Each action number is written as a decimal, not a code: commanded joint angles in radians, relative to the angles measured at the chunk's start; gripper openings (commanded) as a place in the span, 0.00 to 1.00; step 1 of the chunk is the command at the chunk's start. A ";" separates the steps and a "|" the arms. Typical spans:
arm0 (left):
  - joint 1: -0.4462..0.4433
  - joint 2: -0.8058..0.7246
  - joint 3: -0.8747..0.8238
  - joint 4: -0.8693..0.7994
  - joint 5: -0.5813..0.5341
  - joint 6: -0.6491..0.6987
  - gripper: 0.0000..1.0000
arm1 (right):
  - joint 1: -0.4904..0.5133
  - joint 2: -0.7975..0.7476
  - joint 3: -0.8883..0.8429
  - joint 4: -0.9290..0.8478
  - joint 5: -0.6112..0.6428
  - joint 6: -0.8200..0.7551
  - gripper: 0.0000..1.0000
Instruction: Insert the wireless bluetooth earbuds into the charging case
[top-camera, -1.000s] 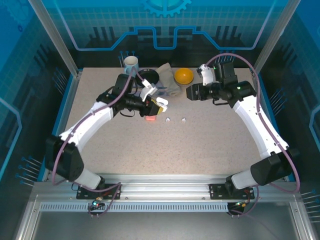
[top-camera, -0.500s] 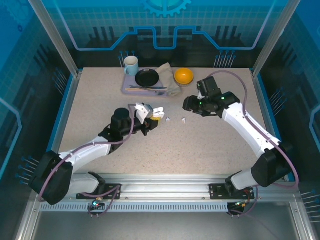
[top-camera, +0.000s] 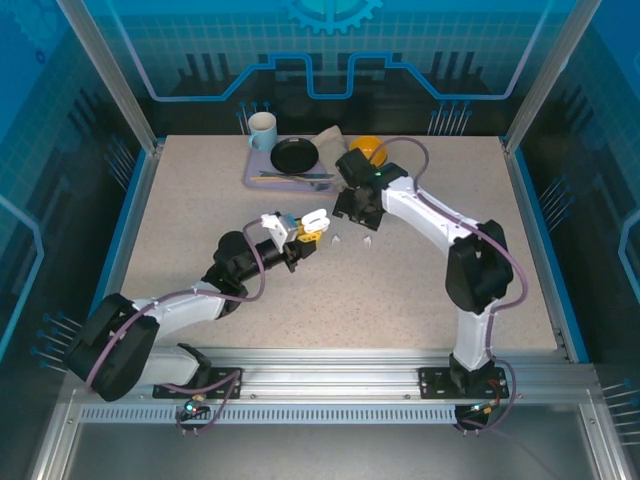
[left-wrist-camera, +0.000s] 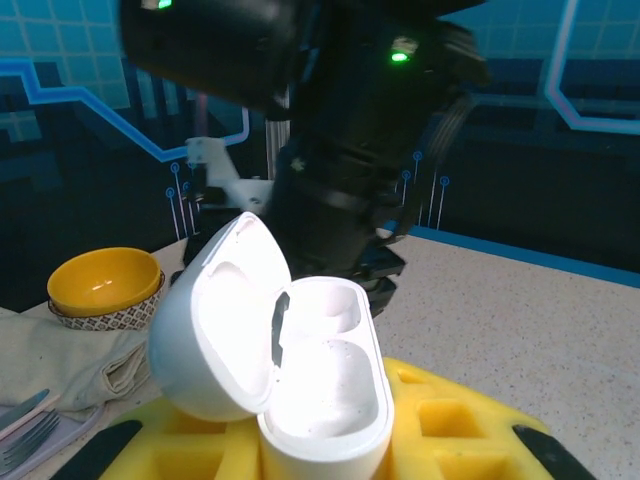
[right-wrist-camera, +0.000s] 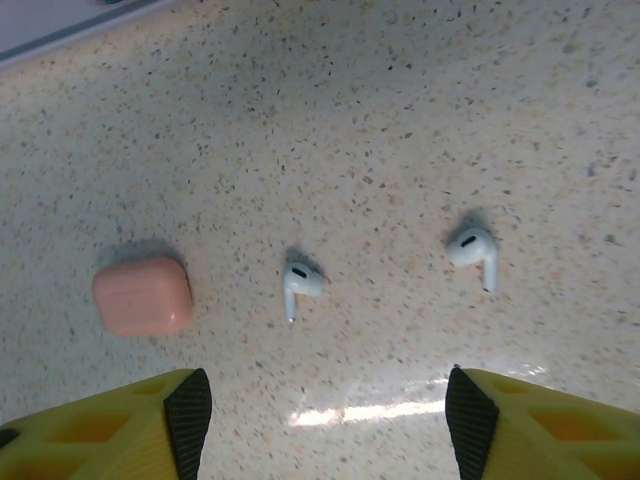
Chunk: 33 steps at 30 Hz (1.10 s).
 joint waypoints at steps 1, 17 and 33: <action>0.032 0.027 -0.017 0.133 0.035 0.020 0.00 | 0.011 0.067 0.081 -0.063 0.017 0.071 0.66; 0.147 0.029 -0.018 0.154 0.048 -0.019 0.00 | 0.066 0.287 0.200 -0.167 0.050 0.360 0.62; 0.157 0.013 -0.023 0.138 0.057 -0.027 0.00 | 0.088 0.378 0.262 -0.170 0.063 0.458 0.59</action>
